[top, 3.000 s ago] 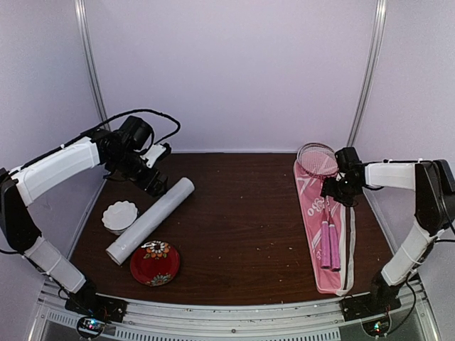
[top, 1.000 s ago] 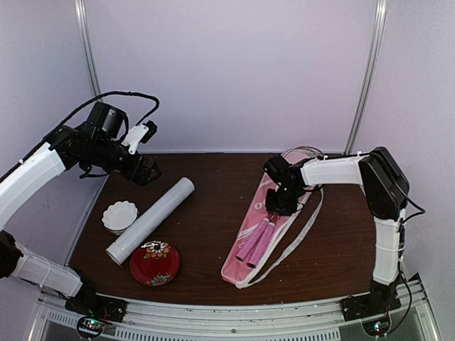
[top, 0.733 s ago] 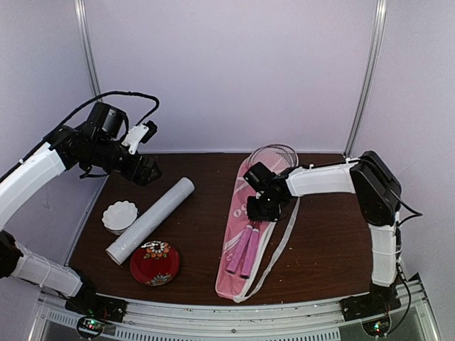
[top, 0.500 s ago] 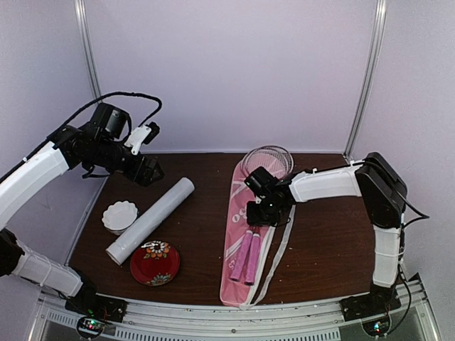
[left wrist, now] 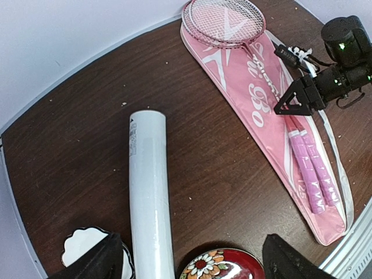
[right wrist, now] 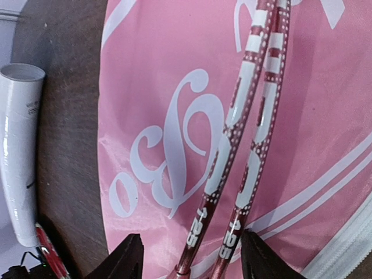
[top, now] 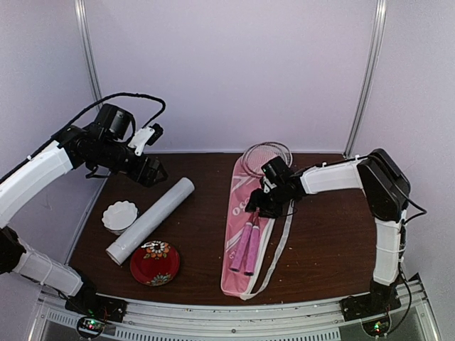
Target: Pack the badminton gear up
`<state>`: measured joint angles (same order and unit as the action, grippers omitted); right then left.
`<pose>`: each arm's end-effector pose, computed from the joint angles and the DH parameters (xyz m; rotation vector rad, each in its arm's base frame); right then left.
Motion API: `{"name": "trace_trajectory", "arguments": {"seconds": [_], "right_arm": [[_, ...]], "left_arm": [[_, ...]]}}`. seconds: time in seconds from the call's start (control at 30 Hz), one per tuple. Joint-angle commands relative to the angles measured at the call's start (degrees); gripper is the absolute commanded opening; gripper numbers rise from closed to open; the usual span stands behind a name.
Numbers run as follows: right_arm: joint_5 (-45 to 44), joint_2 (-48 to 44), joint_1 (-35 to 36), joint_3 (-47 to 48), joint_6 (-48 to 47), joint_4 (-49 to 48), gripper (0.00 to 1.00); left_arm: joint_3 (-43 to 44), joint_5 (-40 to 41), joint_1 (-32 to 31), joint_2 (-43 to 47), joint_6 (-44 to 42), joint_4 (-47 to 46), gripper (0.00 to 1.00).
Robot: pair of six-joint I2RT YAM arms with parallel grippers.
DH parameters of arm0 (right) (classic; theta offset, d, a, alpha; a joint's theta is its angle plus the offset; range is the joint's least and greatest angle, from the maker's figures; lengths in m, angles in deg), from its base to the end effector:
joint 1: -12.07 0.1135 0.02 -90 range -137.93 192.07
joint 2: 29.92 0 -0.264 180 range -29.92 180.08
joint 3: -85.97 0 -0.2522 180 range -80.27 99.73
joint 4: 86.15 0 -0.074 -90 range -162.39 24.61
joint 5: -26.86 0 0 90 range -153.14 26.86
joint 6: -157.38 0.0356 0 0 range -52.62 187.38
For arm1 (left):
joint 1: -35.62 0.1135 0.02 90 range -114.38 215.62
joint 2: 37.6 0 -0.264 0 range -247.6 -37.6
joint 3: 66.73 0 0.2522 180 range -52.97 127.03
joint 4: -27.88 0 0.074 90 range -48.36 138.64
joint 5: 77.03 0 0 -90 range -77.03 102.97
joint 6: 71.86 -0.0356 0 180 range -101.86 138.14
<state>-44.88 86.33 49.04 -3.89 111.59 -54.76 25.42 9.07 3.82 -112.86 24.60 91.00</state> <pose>0.3298 0.2622 0.1484 0.0456 2.7874 0.8680 0.2281 -0.1443 0.3630 0.5612 2.3460 -0.3951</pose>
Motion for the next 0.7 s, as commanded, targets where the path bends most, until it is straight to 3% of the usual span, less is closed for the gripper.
{"name": "trace_trajectory", "arguments": {"seconds": [0.0, 0.13, 0.4, 0.67], "right_arm": [[6.9, 2.13, -2.95, -4.92, 3.33, -10.53, 0.6], [11.21, 1.37, -4.21, -8.61, 5.71, -19.46, 0.58], [10.23, 0.14, -5.98, -13.7, 8.78, -30.05, 0.55], [12.67, 3.31, -7.78, -12.55, 12.64, -37.94, 0.52]], "left_arm": [[0.05, -0.8, -0.34, 0.92, 0.7, -2.53, 0.86], [0.48, -0.9, -0.31, 0.73, 0.67, -2.47, 0.86], [0.89, -1.03, -0.32, 0.47, 0.52, -2.52, 0.86], [0.95, -0.95, -0.36, 0.78, 0.55, -2.52, 0.86]]}}
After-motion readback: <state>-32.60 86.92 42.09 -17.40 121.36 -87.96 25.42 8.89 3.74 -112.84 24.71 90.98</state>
